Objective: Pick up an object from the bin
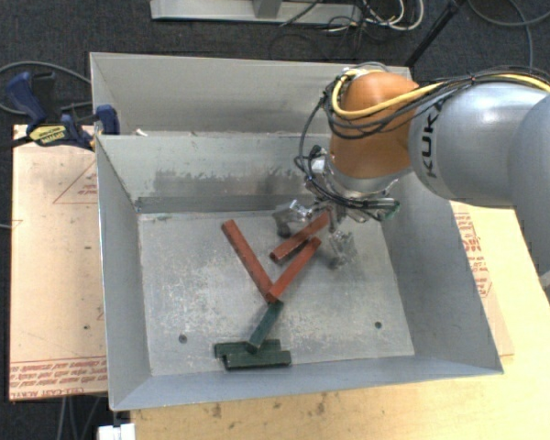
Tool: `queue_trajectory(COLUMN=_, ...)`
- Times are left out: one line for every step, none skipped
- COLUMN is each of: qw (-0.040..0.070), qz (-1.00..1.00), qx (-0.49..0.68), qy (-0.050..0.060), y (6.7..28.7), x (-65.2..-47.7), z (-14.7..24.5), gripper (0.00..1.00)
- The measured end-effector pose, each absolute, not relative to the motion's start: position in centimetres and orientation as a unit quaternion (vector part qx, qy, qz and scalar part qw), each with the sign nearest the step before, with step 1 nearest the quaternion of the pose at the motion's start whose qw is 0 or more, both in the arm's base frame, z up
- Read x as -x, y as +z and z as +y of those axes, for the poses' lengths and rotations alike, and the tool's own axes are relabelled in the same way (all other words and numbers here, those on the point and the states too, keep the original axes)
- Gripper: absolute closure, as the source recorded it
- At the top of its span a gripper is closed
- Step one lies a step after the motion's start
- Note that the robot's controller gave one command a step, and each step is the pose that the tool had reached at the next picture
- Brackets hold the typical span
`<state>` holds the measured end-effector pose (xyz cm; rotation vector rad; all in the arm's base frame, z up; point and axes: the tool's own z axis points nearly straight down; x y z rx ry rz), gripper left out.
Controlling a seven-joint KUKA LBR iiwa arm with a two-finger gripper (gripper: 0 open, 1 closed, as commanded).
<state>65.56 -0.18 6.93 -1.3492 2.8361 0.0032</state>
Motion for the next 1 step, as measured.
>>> queue_trajectory(qw=0.001, qz=0.904, qx=0.428, qy=0.001, y=6.99, x=-65.62, z=-0.14, gripper=0.00)
